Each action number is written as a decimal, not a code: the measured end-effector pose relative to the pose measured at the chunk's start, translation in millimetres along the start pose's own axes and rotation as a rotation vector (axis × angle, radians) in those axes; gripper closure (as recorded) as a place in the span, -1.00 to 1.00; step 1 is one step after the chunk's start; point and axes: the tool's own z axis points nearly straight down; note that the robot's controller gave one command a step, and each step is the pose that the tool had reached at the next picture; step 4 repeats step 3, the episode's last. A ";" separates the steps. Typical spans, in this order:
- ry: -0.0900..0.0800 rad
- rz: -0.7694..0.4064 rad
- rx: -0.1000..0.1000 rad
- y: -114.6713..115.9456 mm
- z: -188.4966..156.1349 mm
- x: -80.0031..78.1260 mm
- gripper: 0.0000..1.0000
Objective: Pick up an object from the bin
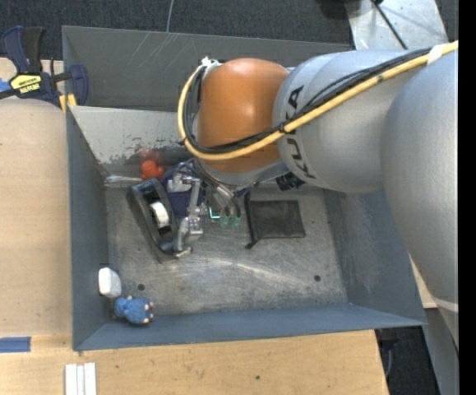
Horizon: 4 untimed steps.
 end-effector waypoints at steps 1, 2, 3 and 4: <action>-0.024 -0.008 -0.008 -44.8 66.0 -28.1 -1.00; -0.045 -0.002 -0.010 -46.4 62.8 -33.7 1.00; -0.016 -0.006 -0.003 -32.0 -70.7 -44.6 1.00; -0.016 -0.006 -0.003 -32.0 -70.7 -44.6 1.00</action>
Offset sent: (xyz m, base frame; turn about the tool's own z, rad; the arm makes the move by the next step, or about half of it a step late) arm 0.0252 -0.0540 -0.0832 -0.0040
